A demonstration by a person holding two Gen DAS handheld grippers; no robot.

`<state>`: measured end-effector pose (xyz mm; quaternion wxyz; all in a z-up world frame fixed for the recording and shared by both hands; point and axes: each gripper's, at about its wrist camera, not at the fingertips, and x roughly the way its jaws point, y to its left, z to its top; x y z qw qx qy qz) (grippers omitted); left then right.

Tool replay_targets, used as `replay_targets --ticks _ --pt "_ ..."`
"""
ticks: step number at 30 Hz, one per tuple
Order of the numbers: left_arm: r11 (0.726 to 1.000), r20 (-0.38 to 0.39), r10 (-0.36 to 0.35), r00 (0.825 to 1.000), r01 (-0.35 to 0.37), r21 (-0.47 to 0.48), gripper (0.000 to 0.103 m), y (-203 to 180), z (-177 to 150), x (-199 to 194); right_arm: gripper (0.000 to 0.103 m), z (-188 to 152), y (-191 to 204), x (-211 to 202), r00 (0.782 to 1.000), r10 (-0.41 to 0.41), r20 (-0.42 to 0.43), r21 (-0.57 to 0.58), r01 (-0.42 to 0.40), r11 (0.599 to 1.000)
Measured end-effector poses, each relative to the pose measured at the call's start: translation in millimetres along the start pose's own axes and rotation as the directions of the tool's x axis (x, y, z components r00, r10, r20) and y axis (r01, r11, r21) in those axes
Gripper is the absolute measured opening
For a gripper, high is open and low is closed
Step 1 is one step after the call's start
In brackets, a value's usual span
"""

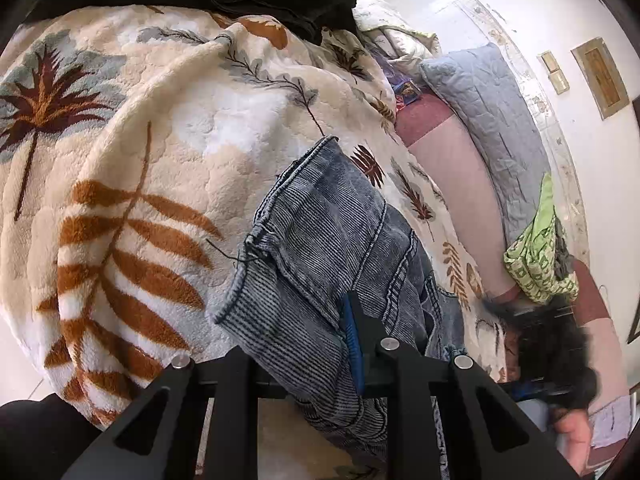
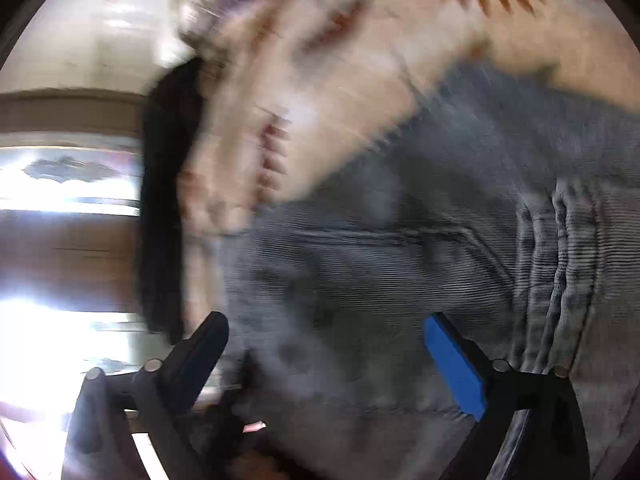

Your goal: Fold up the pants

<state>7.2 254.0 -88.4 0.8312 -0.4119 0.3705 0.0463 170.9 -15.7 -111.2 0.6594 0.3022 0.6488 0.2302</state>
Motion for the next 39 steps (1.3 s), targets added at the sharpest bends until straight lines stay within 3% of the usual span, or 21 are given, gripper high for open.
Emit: replay_targets --ticks 3,6,9,11,16,19,24,31,39 --pt "0.999 0.014 0.023 1.0 -0.023 0.023 0.023 -3 -2 -2 0.103 -4 12 -9 1.0 -0.003 0.001 -0.041 0.003 0.999" --pt "0.999 0.012 0.036 0.999 -0.036 0.022 0.023 -3 -2 -1 0.103 -10 23 -21 0.999 0.046 -0.005 -0.054 -0.046 0.997" --pt "0.998 0.019 0.047 0.999 -0.048 0.034 0.023 -5 -3 -1 0.103 -10 21 -22 0.999 0.003 0.044 -0.074 0.0 0.997" --pt "0.998 0.019 0.049 0.999 -0.049 0.043 0.023 -6 -4 -1 0.103 -8 4 -1 0.999 -0.04 -0.009 -0.04 0.039 0.998" --pt "0.997 0.017 0.057 0.998 -0.058 0.057 0.023 -7 -3 -1 0.103 -10 10 0 0.997 -0.074 -0.019 -0.055 0.072 0.996" --pt "0.996 0.02 0.06 0.998 -0.061 0.061 0.023 -8 -4 -1 0.103 -15 17 -6 0.999 -0.04 -0.003 -0.06 0.04 0.997" --pt "0.994 0.027 0.074 0.997 -0.076 0.077 0.023 -11 -5 -1 0.103 -15 12 11 0.995 -0.097 -0.013 -0.099 0.095 0.991" --pt "0.992 0.033 0.083 0.996 -0.086 0.092 0.023 -11 -6 -2 0.103 -29 7 -33 1.0 0.0 0.021 -0.106 0.003 0.994" --pt "0.983 0.064 0.12 0.991 -0.127 0.131 0.02 -21 -8 -3 0.103 -56 -67 -119 0.979 0.003 0.204 -0.041 0.005 0.999"
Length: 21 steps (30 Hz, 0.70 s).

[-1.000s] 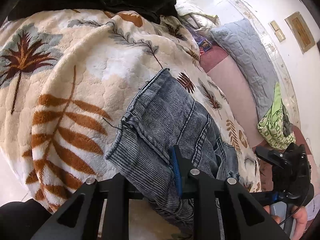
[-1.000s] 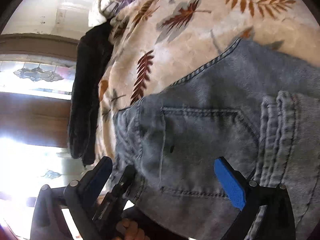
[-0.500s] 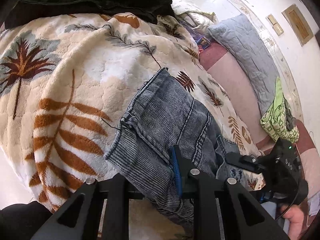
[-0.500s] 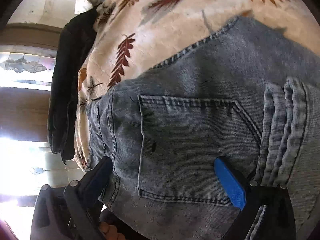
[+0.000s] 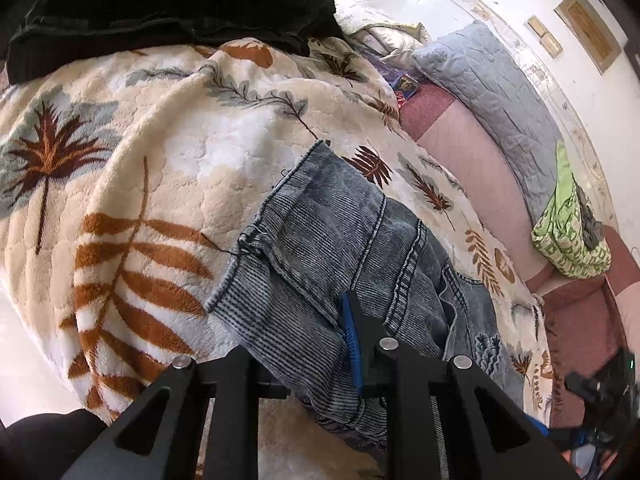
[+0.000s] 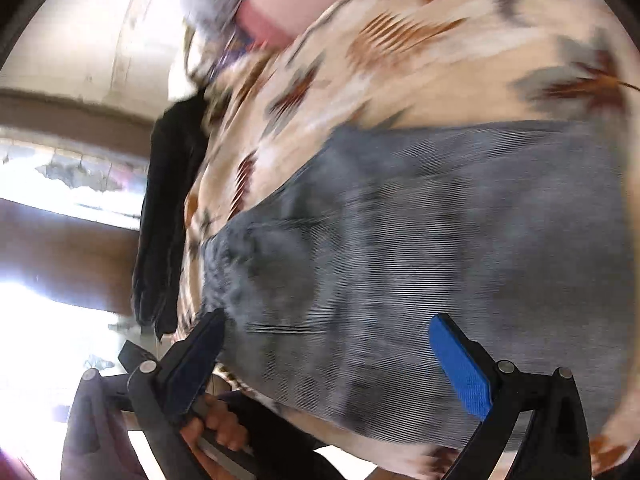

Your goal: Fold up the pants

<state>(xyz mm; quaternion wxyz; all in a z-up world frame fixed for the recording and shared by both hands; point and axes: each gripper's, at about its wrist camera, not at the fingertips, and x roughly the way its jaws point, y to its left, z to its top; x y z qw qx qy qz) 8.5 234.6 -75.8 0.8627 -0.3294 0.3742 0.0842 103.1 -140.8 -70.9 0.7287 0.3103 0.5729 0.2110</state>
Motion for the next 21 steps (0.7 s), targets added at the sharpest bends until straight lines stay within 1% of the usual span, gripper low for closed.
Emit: replay_targets --ticks 2,5,8,10,11,12,13,14,15,16,17,18,19,20,21 --pt "1.0 0.01 0.01 1.0 -0.01 0.014 0.019 -5 1 -2 0.103 -4 -23 -22 0.999 -0.003 0.041 0.014 0.003 1.0" --pt "0.996 0.055 0.044 0.998 -0.048 0.081 0.016 -23 1 -12 0.103 -10 -53 -47 0.996 0.007 0.093 0.035 -0.011 0.999" --pt "0.974 0.113 0.083 0.99 -0.105 0.201 0.014 -56 0 -23 0.103 -13 -83 -74 0.988 0.028 0.149 0.063 -0.038 0.997" --pt "0.941 0.168 0.088 0.982 -0.137 0.31 0.013 -91 -5 -34 0.103 -14 -99 -88 0.981 0.051 0.185 0.08 -0.067 0.995" --pt "0.914 0.198 0.085 0.976 -0.156 0.375 0.013 -112 -10 -40 0.103 -15 -107 -95 0.977 0.063 0.205 0.089 -0.083 0.993" --pt "0.896 0.216 0.079 0.973 -0.164 0.412 0.013 -125 -14 -44 0.103 -15 -117 -102 0.97 0.08 0.23 0.101 -0.105 0.989" --pt "0.861 0.244 0.066 0.968 -0.179 0.476 0.013 -148 -23 -51 0.103 -16 -124 -107 0.964 0.092 0.248 0.109 -0.122 0.986" --pt "0.816 0.273 0.046 0.961 -0.194 0.545 0.013 -172 -36 -57 0.103 -16 -132 -114 0.958 0.103 0.268 0.12 -0.14 0.983" --pt "0.783 0.287 0.03 0.957 -0.201 0.589 0.013 -188 -46 -61 0.103 -17 -141 -121 0.95 0.113 0.29 0.135 -0.158 0.978" --pt "0.731 0.3 0.001 0.954 -0.205 0.651 0.012 -210 -63 -66 0.103 -18 -149 -127 0.941 0.126 0.312 0.151 -0.181 0.972" --pt "0.687 0.302 -0.021 0.953 -0.206 0.696 0.012 -226 -78 -69 0.103 -18 -157 -133 0.932 0.14 0.334 0.164 -0.204 0.965" --pt "0.628 0.296 -0.047 0.954 -0.203 0.751 0.012 -244 -98 -70 0.103 -19 -167 -139 0.922 0.151 0.357 0.184 -0.227 0.956" --pt "0.553 0.278 -0.069 0.958 -0.195 0.81 0.012 -263 -123 -68 0.103 -20 -176 -145 0.915 0.154 0.372 0.2 -0.241 0.95" --pt "0.502 0.262 -0.073 0.962 -0.191 0.843 0.012 -275 -142 -64 0.103 -22 -182 -149 0.909 0.156 0.387 0.215 -0.253 0.943" --pt "0.425 0.209 -0.063 0.976 -0.163 0.89 0.012 -288 -173 -50 0.103 -23 -191 -154 0.901 0.156 0.404 0.235 -0.267 0.935"
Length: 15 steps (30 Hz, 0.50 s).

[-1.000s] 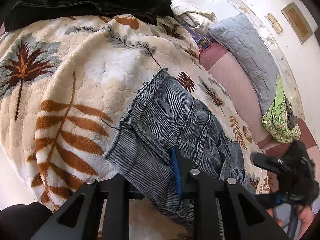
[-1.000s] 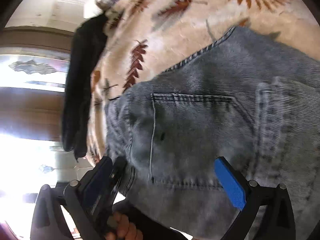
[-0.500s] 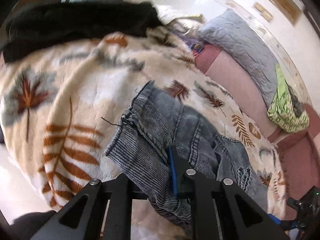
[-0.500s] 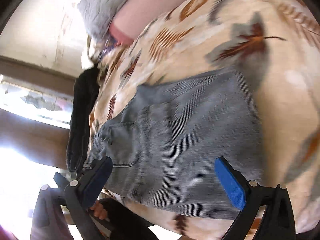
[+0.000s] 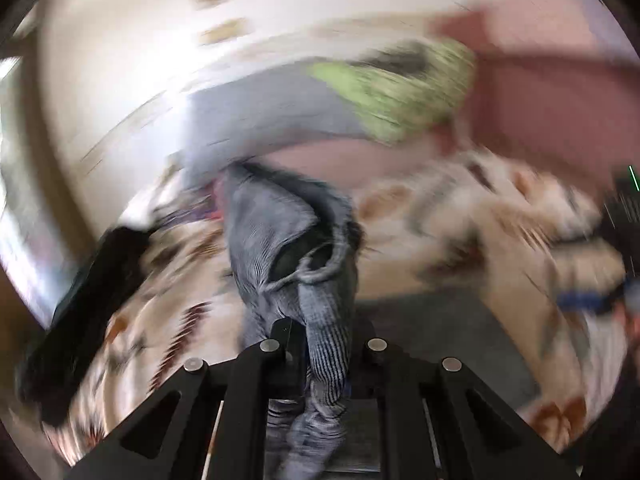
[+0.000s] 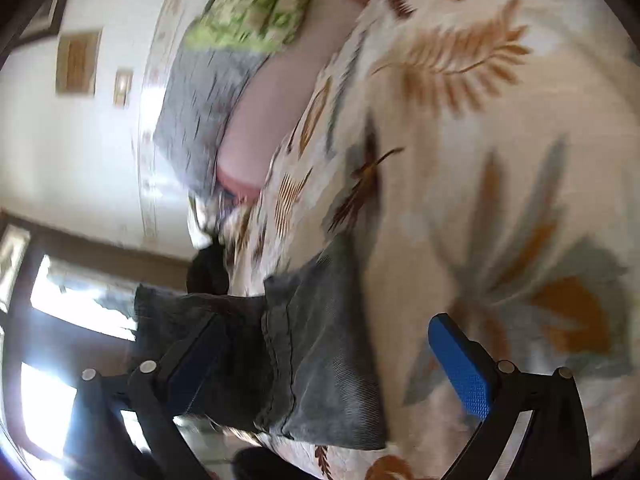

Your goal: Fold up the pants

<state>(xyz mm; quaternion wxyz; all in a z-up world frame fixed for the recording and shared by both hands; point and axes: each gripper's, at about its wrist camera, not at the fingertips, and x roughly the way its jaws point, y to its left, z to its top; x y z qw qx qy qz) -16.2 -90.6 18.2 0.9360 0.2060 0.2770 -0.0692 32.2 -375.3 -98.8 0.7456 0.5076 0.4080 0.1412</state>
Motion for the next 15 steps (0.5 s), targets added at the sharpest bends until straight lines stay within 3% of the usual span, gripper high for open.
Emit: replay_targets --ticks 2,3,4,5,6,7,10,11,13,15 --pt "0.992 -0.098 -0.077 0.992 0.086 0.092 0.013 -43 -12 20 0.103 3 -9 -8 1.0 0.01 0.02 0.038 -0.011 0.999" --pt "0.974 -0.216 -0.135 0.967 0.17 0.151 0.016 -74 -28 44 0.103 4 -13 -11 1.0 0.013 0.026 0.053 -0.015 0.998" --pt "0.962 -0.302 -0.139 0.943 0.202 0.186 0.018 -92 -42 62 0.103 6 -17 -15 1.0 0.013 0.029 0.061 -0.015 0.998" --pt "0.957 -0.26 -0.083 0.962 0.15 0.25 0.018 -103 -48 62 0.103 6 -19 -16 1.0 0.013 0.028 0.064 -0.015 0.998" --pt "0.952 -0.221 -0.055 0.974 0.118 0.283 0.025 -107 -46 56 0.103 5 -19 -15 1.0 0.013 0.023 0.062 -0.014 0.998" --pt "0.951 -0.228 -0.083 0.97 0.145 0.272 0.038 -105 -43 53 0.103 4 -17 -14 1.0 0.009 0.014 0.05 -0.01 0.999" --pt "0.947 -0.258 -0.273 0.927 0.306 0.095 0.047 -69 -25 41 0.103 1 -10 -12 1.0 -0.004 0.005 0.006 0.004 1.0" --pt "0.946 -0.242 -0.292 0.925 0.316 0.069 0.049 -63 -20 34 0.103 1 -8 -12 1.0 -0.003 0.006 -0.004 0.003 1.0" --pt "0.947 -0.159 -0.321 0.934 0.322 -0.02 0.063 -28 -12 12 0.103 -4 -4 -15 1.0 -0.005 0.013 -0.032 0.005 0.999" --pt "0.945 -0.058 -0.305 0.951 0.294 -0.146 0.075 20 -11 -7 0.103 -9 3 -15 1.0 0.028 -0.007 -0.037 -0.028 0.999"
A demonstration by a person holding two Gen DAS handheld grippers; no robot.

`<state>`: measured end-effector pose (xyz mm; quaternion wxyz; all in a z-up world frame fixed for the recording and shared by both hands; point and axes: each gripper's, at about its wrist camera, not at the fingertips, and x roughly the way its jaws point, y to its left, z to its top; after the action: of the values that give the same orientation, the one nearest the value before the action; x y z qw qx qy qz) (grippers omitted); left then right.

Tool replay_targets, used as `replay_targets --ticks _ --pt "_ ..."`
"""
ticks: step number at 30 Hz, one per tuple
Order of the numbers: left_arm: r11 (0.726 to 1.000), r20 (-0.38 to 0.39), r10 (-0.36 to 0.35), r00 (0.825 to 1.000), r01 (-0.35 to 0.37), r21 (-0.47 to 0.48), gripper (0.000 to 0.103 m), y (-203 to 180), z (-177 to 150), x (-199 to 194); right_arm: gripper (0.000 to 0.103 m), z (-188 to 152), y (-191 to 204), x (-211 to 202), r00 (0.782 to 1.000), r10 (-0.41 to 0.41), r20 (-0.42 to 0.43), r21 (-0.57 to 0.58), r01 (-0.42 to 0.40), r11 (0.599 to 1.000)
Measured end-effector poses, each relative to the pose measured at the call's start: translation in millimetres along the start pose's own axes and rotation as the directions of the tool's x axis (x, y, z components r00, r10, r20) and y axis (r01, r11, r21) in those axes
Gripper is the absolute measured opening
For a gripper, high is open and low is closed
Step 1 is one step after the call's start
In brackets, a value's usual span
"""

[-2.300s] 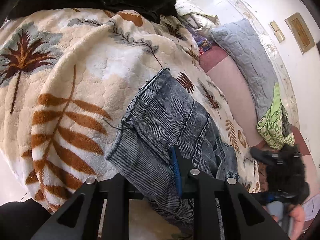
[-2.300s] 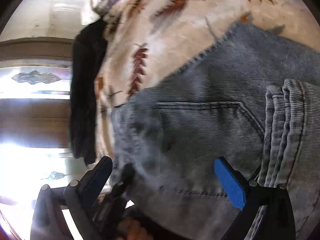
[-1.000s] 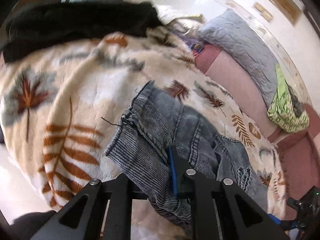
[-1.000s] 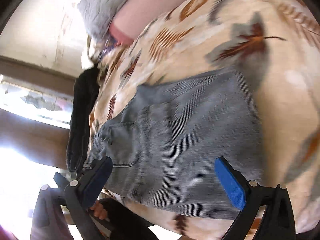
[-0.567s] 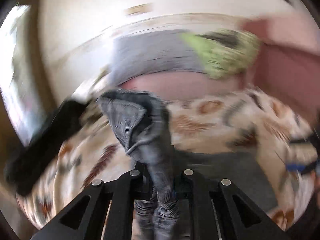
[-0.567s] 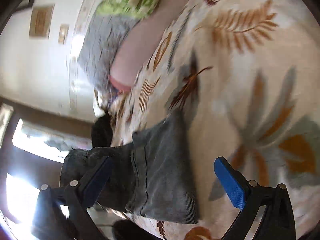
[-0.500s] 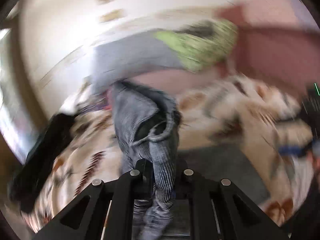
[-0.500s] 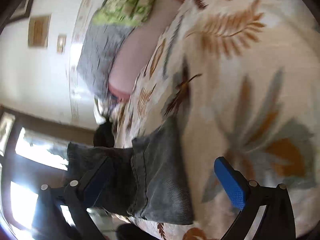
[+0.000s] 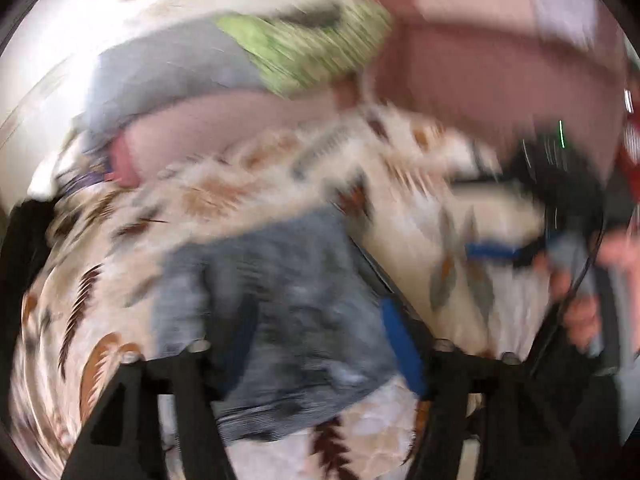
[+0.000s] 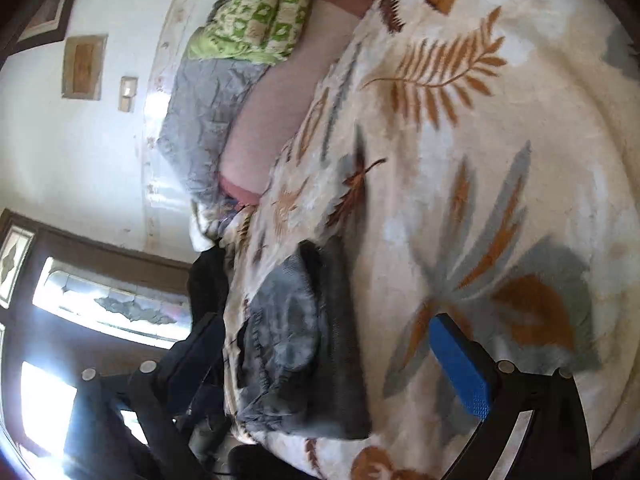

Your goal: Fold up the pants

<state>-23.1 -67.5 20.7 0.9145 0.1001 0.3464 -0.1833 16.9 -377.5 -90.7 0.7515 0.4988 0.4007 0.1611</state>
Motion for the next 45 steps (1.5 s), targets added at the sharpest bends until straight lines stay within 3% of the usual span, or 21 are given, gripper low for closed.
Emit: replay_targets --ticks 3,6,11,13,14,16,19,22,24,26,30,33,38,40,42,44,45 --pt "0.98 0.027 0.138 0.99 -0.132 -0.147 0.077 55 -4 -13 0.103 -13 16 5 0.995 0.082 -0.056 -0.001 -0.082 0.997" --pt "0.945 -0.065 0.188 0.98 -0.199 -0.261 0.077 99 -20 0 0.103 -37 40 20 0.981 0.118 -0.153 -0.034 -0.124 0.992" --pt "0.949 -0.125 0.182 0.975 -0.208 -0.238 0.077 104 -42 27 0.103 -63 55 51 0.95 0.187 -0.249 0.007 -0.191 0.982" --pt "0.962 -0.163 0.159 0.974 -0.19 -0.198 0.077 96 -49 42 0.103 -68 40 68 0.955 0.143 -0.261 0.028 -0.141 0.99" --pt "0.964 -0.161 0.163 0.974 -0.192 -0.187 0.077 92 -52 48 0.099 -70 23 81 0.956 0.077 -0.283 0.053 -0.064 0.997" --pt "0.966 -0.151 0.158 0.976 -0.184 -0.18 0.077 85 -57 39 0.095 -72 9 79 0.963 0.122 -0.239 0.143 -0.09 0.986" --pt "0.966 -0.101 0.143 0.985 -0.161 -0.204 0.077 91 -55 23 0.097 -69 34 68 0.973 0.039 -0.227 0.059 -0.026 0.998" --pt "0.952 -0.037 0.153 0.987 -0.158 -0.262 0.077 101 -52 11 0.098 -71 54 70 0.967 0.071 -0.245 0.031 -0.065 0.997" --pt "0.951 -0.066 0.147 0.987 -0.159 -0.266 0.077 104 -55 20 0.098 -74 55 79 0.965 0.061 -0.255 0.045 -0.051 0.998" --pt "0.958 -0.151 0.126 0.981 -0.159 -0.237 0.077 99 -65 44 0.098 -80 46 95 0.962 0.014 -0.273 0.067 0.005 0.998" --pt "0.953 -0.103 0.133 0.986 -0.156 -0.26 0.077 98 -73 42 0.098 -80 39 95 0.968 0.018 -0.25 0.129 0.015 0.992" --pt "0.95 -0.104 0.119 0.987 -0.144 -0.276 0.078 101 -75 42 0.098 -79 43 85 0.971 -0.052 -0.235 0.099 0.078 0.992" --pt "0.948 -0.091 0.122 0.988 -0.143 -0.284 0.079 100 -78 42 0.096 -75 41 93 0.97 -0.05 -0.238 0.12 0.08 0.99" --pt "0.951 -0.087 0.126 0.988 -0.146 -0.274 0.079 100 -77 41 0.095 -72 45 92 0.965 -0.094 -0.243 0.073 0.114 0.991" --pt "0.952 -0.083 0.132 0.988 -0.15 -0.266 0.079 99 -78 41 0.086 -70 50 96 0.96 -0.145 -0.239 0.041 0.159 0.986" --pt "0.953 -0.078 0.141 0.987 -0.157 -0.258 0.079 98 -78 41 0.06 -67 53 98 0.948 -0.212 -0.238 0.005 0.219 0.976" --pt "0.954 -0.075 0.147 0.986 -0.162 -0.252 0.079 97 -78 40 0.052 -66 54 99 0.94 -0.245 -0.238 -0.016 0.249 0.968"
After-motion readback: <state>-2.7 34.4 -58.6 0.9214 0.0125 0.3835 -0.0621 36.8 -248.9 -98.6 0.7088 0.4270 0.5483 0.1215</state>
